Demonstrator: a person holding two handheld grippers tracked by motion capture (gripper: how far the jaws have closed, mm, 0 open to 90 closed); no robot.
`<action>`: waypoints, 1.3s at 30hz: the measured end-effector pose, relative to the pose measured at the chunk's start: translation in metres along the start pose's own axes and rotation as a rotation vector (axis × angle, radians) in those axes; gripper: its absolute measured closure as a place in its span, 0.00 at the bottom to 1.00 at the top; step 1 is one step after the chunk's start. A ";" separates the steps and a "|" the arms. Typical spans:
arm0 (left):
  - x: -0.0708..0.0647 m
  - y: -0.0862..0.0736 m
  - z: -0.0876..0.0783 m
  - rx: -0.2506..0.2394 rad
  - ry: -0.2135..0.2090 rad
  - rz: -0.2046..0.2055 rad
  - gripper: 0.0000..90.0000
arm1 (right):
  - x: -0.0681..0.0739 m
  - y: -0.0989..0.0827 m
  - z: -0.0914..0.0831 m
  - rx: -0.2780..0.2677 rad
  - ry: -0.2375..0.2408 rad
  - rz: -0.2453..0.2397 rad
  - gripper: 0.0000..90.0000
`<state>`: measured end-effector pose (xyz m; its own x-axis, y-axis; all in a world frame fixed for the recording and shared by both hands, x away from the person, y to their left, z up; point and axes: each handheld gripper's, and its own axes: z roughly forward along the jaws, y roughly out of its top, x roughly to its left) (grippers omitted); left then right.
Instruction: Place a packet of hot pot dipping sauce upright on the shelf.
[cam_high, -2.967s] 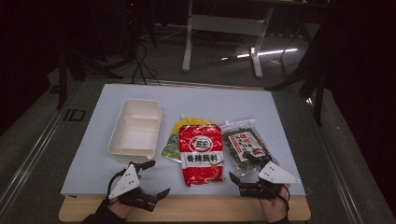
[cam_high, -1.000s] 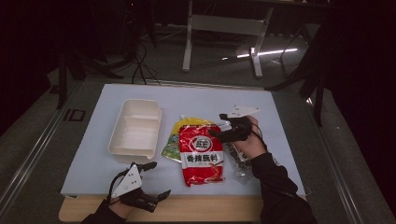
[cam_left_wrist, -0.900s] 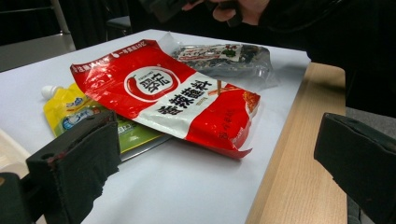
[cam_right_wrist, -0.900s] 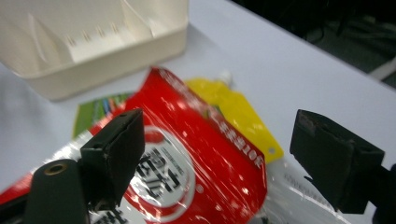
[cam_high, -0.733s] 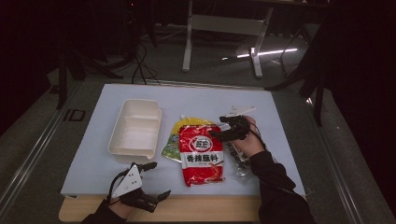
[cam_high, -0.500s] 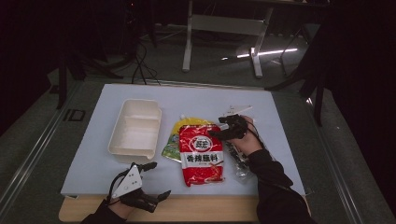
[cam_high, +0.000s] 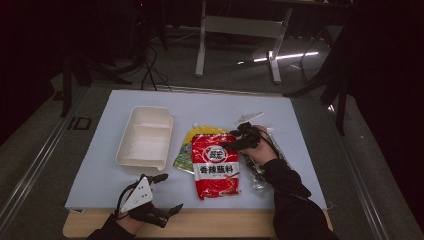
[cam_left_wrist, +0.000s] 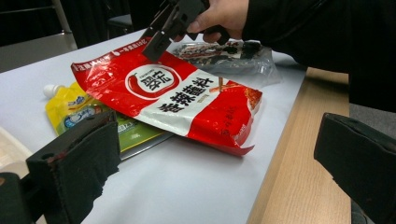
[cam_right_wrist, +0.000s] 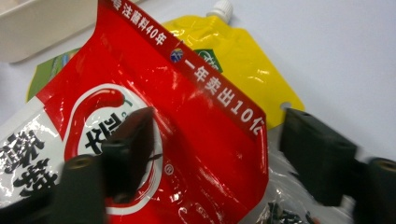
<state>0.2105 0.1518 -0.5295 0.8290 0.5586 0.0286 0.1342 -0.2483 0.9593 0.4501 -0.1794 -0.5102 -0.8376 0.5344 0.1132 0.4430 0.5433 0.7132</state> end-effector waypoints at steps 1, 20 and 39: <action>0.000 0.000 0.000 0.003 0.001 0.001 0.02 | 0.000 0.000 0.000 0.006 0.002 -0.001 0.39; -0.001 0.000 0.001 0.010 0.007 0.006 0.02 | 0.014 0.007 -0.015 0.104 -0.058 -0.089 0.98; 0.003 0.001 0.001 0.013 0.040 -0.013 0.04 | 0.054 0.023 -0.075 -0.014 -0.055 -0.210 0.99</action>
<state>0.2137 0.1522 -0.5290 0.8047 0.5930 0.0280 0.1516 -0.2508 0.9561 0.3907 -0.1865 -0.4359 -0.8923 0.4449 -0.0764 0.2556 0.6375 0.7268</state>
